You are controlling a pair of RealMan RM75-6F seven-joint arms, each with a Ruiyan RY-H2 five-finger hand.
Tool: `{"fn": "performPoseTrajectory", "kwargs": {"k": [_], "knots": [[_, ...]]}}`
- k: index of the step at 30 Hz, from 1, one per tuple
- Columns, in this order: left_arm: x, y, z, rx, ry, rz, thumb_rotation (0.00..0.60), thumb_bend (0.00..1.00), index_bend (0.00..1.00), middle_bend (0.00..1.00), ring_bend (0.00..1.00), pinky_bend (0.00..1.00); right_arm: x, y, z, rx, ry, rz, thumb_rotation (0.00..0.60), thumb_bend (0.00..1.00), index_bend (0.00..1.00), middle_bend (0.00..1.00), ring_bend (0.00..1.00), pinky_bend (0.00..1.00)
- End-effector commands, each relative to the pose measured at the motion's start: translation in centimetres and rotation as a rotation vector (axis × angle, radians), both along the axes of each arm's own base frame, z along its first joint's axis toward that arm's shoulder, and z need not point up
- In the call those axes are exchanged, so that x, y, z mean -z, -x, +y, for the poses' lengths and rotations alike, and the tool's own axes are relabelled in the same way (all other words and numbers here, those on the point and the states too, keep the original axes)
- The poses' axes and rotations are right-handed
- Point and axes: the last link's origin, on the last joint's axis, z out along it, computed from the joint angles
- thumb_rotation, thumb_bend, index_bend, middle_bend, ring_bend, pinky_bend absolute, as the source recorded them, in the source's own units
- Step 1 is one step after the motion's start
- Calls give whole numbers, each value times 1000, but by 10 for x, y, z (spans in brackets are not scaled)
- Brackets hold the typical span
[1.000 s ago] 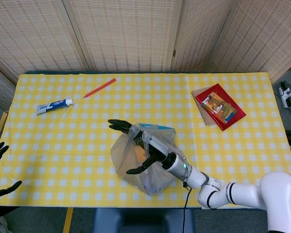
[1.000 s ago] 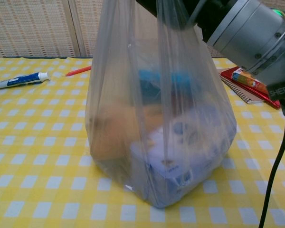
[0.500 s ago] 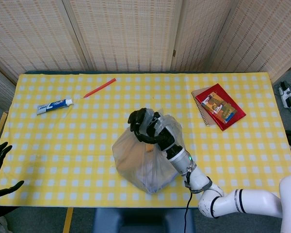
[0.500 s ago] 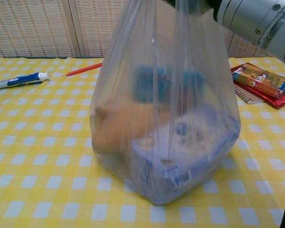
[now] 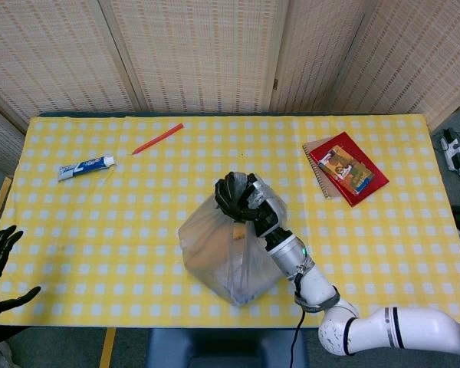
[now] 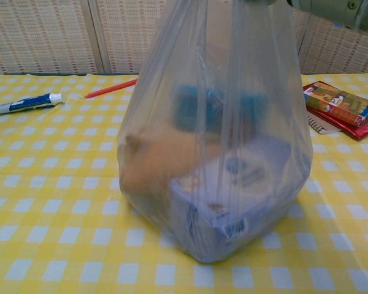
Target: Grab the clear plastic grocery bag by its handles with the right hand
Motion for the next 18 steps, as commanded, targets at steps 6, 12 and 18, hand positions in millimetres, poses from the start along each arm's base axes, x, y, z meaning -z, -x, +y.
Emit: {"fn": "performPoseTrajectory", "kwargs": {"k": [6, 12, 18], "knots": [[1, 0, 0, 2, 6, -2, 600, 98, 56, 75, 26, 0, -50, -50, 20, -125, 94, -62, 600, 382, 743, 740, 727, 973], [1, 1, 2, -6, 6, -4, 600, 98, 56, 75, 26, 0, -89, -84, 34, -195, 142, -105, 600, 382, 743, 740, 727, 973], [3, 1, 4, -8, 17, 1, 600, 98, 56, 75, 26, 0, -96, -85, 32, -151, 164, -86, 600, 381, 743, 740, 725, 973]]}}
